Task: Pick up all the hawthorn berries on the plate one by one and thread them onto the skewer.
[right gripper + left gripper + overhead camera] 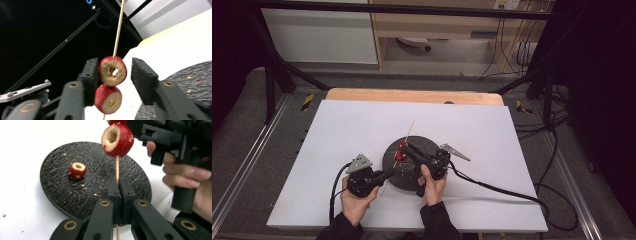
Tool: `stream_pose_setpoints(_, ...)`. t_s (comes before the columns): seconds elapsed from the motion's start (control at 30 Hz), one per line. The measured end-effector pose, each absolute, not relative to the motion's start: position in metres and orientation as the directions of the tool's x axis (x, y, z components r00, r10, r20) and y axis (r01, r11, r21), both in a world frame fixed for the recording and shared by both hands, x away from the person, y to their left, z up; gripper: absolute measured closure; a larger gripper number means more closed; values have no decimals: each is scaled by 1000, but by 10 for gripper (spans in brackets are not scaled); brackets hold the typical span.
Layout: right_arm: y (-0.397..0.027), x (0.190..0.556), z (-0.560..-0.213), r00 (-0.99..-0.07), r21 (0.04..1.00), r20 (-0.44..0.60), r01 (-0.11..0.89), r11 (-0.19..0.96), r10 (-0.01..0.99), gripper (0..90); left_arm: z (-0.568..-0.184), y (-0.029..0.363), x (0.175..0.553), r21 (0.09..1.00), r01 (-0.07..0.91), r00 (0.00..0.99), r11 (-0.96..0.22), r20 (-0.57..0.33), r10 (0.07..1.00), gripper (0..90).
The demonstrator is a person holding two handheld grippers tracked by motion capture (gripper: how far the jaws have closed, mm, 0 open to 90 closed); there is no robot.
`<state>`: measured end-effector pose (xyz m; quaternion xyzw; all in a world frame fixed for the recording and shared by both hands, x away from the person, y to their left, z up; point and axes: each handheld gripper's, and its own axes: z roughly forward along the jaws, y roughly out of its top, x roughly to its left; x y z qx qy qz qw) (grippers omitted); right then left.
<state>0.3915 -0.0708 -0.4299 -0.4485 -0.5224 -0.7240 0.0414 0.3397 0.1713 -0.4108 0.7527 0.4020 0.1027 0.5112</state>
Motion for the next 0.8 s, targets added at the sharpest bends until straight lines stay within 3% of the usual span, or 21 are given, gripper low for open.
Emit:
stream_pose_setpoints(0.2, -77, 390, -418, -622, 783, 622, 500, -369, 476, 397, -413, 187, 336, 852, 482, 666, -205, -204, 718, 884)
stream_pose_setpoints(0.43, -82, 392, -415, -641, 839, 519, 508, -195, 566, 221, -424, 208, 329, 834, 482, 668, -268, -151, 729, 882)
stream_pose_setpoints(0.8, -89, 402, -418, -657, 835, 391, 548, 52, 644, 114, -430, 234, 317, 815, 476, 681, -331, -104, 724, 881)
